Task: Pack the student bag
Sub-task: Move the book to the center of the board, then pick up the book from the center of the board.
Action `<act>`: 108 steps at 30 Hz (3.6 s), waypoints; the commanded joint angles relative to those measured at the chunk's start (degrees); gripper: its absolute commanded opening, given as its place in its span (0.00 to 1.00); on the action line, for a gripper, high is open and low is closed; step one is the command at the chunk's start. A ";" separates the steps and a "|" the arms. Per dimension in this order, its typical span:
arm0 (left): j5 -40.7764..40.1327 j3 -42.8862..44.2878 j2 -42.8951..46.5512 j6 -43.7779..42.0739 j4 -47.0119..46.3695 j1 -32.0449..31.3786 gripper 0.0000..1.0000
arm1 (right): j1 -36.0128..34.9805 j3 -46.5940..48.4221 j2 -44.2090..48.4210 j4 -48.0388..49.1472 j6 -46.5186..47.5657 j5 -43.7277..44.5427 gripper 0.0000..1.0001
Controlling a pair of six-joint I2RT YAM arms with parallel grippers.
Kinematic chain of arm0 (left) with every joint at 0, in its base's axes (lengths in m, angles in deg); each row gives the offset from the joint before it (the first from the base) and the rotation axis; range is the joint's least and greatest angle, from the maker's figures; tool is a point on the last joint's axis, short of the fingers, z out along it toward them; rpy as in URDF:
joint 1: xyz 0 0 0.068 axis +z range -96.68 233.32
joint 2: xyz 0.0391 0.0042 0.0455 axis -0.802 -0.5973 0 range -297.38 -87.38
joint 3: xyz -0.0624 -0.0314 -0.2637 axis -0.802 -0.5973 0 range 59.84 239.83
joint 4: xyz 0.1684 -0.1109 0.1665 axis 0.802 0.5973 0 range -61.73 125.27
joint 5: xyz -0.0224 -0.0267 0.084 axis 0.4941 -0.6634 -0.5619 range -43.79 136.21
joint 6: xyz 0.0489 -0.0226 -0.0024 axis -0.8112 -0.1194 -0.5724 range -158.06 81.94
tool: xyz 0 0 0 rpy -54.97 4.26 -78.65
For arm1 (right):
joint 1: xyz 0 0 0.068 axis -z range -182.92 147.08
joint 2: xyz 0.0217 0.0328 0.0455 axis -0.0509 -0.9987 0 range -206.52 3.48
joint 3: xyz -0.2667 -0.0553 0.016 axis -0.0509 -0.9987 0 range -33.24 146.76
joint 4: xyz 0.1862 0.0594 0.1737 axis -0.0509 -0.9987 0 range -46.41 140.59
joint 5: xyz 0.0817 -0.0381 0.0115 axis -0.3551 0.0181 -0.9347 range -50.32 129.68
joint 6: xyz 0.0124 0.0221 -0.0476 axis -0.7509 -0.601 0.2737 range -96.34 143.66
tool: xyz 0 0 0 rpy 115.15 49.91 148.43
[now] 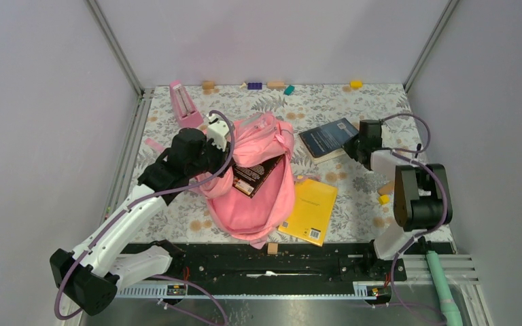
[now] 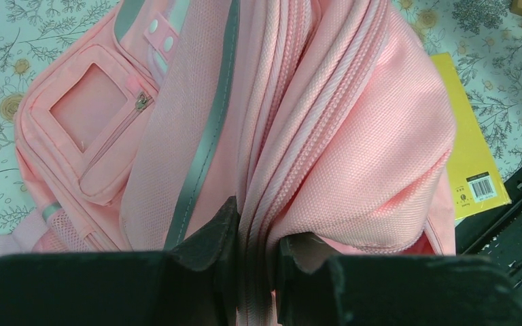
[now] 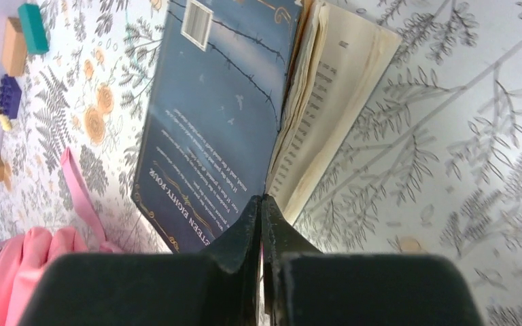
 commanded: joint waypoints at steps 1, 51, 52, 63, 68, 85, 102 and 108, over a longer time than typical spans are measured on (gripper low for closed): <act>-2.79 1.34 2.32 0.44 -9.58 -0.02 0.02 | -0.11 -5.37 9.21 0.63 3.45 0.79 0.00; -3.54 20.03 -41.63 -9.86 -37.17 -26.06 0.99 | -0.07 -19.07 34.78 -0.51 4.03 -2.73 0.00; -3.85 19.89 -43.61 -10.37 -38.88 -26.04 0.99 | -0.11 -19.03 35.05 -0.51 3.88 -2.79 0.00; -9.80 30.65 -61.51 -12.43 -40.14 -24.64 0.99 | -0.11 -18.93 36.29 -1.21 2.79 -3.62 0.00; -8.81 36.14 -65.10 -12.38 -35.75 -24.06 0.89 | -0.11 -19.05 36.94 -1.93 2.56 -3.56 0.00; -6.91 37.00 -64.96 -7.37 -34.40 -23.38 0.00 | -0.03 -22.15 42.23 -2.84 -4.04 -4.53 0.60; -2.17 32.41 -62.13 -5.81 -37.58 -23.43 0.00 | -0.11 -18.72 30.89 4.14 -5.51 -3.61 0.76; -0.32 31.86 -61.53 -6.62 -37.97 -23.75 0.00 | -0.11 -16.31 23.89 4.92 -6.34 -4.86 0.75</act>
